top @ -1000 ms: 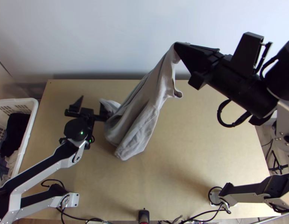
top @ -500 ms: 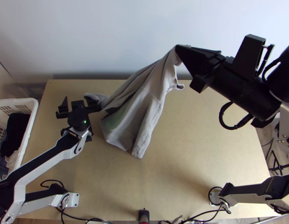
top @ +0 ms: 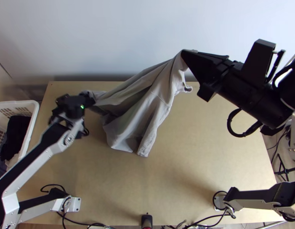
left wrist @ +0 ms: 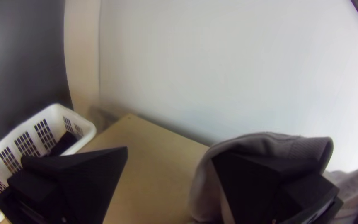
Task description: Fold the t-shirt
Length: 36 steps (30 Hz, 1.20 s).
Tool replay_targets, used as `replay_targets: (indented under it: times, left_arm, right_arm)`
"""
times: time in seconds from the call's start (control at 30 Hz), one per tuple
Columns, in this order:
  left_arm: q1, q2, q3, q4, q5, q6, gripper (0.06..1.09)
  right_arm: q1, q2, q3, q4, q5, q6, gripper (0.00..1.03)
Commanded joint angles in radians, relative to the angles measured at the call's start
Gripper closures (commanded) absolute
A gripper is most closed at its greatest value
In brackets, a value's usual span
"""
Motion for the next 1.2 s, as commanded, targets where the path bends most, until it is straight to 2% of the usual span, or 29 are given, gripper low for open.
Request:
replay_targets:
  times: [0.0, 0.07, 0.1, 0.17, 0.3, 0.33, 0.57, 0.63, 0.7, 0.77, 1.17]
  left_arm:
    - [0.138, 0.077, 0.272, -0.352, 0.423, -0.239, 0.1]
    - [0.158, 0.157, 0.412, -0.515, 0.574, -0.276, 0.1]
    - [0.172, 0.169, 0.44, -0.539, 0.643, -0.288, 0.1]
    - [0.17, 0.168, 0.456, -0.536, 0.714, -0.288, 0.1]
    - [0.206, 0.177, 0.458, -0.538, 1.018, -0.336, 0.1]
    - [0.206, 0.177, 0.458, -0.538, 1.052, -0.336, 0.1]
    - [0.219, 0.177, 0.413, -0.536, 1.065, -0.244, 0.1]
    - [0.261, 0.183, 0.389, -0.547, 1.122, -0.245, 0.1]
    - [0.304, 0.196, 0.372, -0.556, 1.176, -0.265, 0.1]
    - [0.33, 0.214, 0.37, -0.573, 1.193, -0.273, 0.1]
    - [0.522, 0.312, 0.432, -0.599, 1.168, -0.398, 0.1]
  right_arm:
    - [0.014, -0.008, -0.019, -0.017, 0.0, -0.008, 1.0]
    - [0.017, -0.012, -0.025, -0.026, 0.0, -0.013, 1.0]
    - [0.018, -0.017, -0.031, -0.026, 0.0, -0.014, 1.0]
    - [0.018, -0.026, -0.041, -0.026, 0.0, -0.02, 1.0]
    - [0.017, -0.047, -0.067, -0.029, 0.006, -0.028, 1.0]
    - [0.017, -0.052, -0.073, -0.029, 0.007, -0.03, 1.0]
    - [0.017, -0.057, -0.081, -0.029, 0.01, -0.036, 1.0]
    - [0.017, -0.057, -0.081, -0.028, 0.01, -0.036, 1.0]
    - [0.017, -0.057, -0.081, -0.028, 0.01, -0.036, 1.0]
    - [0.018, -0.057, -0.081, -0.024, 0.01, -0.036, 1.0]
    - [0.023, -0.054, -0.076, -0.011, 0.012, -0.045, 1.0]
